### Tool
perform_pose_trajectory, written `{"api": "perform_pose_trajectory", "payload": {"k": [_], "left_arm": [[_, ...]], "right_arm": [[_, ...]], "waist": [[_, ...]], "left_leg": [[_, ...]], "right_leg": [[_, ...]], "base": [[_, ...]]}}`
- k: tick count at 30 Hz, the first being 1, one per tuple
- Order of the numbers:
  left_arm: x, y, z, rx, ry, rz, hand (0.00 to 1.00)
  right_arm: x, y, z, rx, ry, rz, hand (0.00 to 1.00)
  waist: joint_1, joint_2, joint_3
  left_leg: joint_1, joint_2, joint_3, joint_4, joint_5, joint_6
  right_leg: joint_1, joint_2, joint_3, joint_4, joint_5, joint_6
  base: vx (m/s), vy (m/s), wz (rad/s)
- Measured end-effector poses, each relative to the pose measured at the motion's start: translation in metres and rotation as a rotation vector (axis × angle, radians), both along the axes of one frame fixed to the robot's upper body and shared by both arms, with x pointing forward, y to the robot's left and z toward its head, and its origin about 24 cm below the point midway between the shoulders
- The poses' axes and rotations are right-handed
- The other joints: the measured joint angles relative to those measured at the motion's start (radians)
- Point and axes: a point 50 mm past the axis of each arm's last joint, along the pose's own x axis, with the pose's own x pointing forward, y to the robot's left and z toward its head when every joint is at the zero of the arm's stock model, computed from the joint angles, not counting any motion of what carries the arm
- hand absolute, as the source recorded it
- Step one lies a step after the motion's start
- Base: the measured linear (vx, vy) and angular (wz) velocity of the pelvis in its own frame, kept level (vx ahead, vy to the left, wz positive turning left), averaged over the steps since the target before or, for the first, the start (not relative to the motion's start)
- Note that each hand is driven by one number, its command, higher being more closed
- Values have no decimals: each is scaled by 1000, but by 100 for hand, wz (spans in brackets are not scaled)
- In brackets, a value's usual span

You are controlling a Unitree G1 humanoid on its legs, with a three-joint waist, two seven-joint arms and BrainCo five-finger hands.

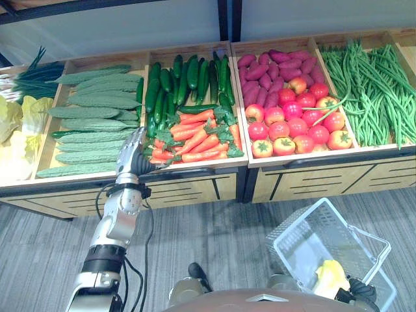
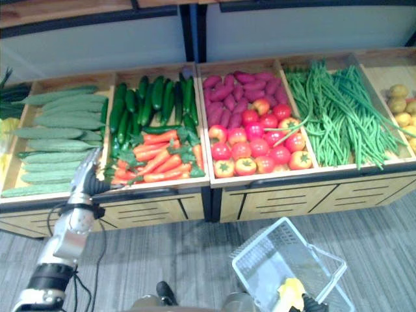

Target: Pick vegetable in the basket

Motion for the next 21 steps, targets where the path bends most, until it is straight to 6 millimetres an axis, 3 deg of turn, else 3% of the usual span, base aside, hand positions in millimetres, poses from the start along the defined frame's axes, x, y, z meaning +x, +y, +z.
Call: {"api": "perform_pose_trajectory", "payload": {"k": [1,3,4,5,8,11,15,21], "left_arm": [[5,-4,2,14,1,-17,0],[9,-2,8,55,-12,-9,0],[9,-1,8,58,-12,-8,0],[9,3,9,69,-11,1,0],[9,13,9,88,4,36,0],[9,22,13,104,-3,76,0],[26,26,50,145,-100,84,0],[39,30,81,163,-190,112,0]], "right_arm": [[9,-1,2,-6,-20,14,100],[34,9,5,-7,-68,94,100],[37,10,6,-9,-72,105,100],[45,16,7,-13,-81,153,100],[52,21,8,-30,-84,211,100],[60,22,13,-66,-102,258,100],[68,25,15,-68,-119,278,100],[93,28,24,-92,-176,306,100]], "waist": [[3,1,14],[2,-8,57],[-1,-9,64],[-1,-19,89],[3,-41,115],[5,-25,142],[-6,-22,172],[-20,-24,252]], "left_leg": [[-1,-12,13,0,-8,4],[-5,-16,50,0,-33,11],[-5,-14,52,0,-38,16],[-15,-6,54,0,-42,20],[-27,-5,72,0,-26,-1],[-30,21,119,0,-6,7],[-93,57,152,0,12,10],[-131,62,172,0,22,15]], "right_leg": [[-37,-8,28,47,3,5],[-145,-9,72,188,8,-38],[-159,-6,75,200,4,-40],[-188,38,97,217,-21,-39],[-174,49,60,121,-31,-60],[-170,86,84,39,18,-64],[-207,128,106,-58,100,-71],[-245,134,122,-89,135,-70]], "base": [[-51,125,-30],[-61,98,-43],[-64,10,-26],[-57,-34,-9],[-11,-80,-35],[24,-46,-50],[35,-61,-34],[-6,-4,-10]]}}
